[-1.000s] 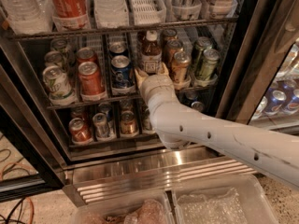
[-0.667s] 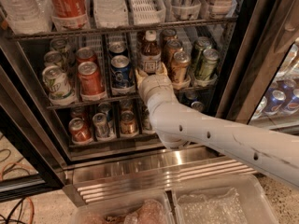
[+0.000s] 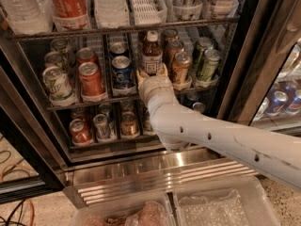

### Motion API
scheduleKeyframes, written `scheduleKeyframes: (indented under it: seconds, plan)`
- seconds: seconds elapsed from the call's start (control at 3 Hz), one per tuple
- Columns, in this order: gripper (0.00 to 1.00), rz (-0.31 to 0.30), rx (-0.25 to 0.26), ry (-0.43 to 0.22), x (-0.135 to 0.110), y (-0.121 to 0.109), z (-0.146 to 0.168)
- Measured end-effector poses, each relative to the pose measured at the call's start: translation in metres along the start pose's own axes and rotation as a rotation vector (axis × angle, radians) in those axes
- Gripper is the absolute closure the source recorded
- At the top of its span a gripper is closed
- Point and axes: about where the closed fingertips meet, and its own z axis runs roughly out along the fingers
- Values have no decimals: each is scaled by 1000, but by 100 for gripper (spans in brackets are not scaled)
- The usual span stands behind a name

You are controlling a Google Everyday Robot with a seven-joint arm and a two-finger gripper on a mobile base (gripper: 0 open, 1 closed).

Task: Pick blue plastic bottle from middle shelf of fridge

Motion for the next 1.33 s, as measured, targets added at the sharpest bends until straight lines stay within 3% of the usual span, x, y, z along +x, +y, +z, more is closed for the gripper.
scheduleKeyframes:
  seconds: [1.33]
  plan:
    - [100, 33, 10, -59, -15, -1, -17]
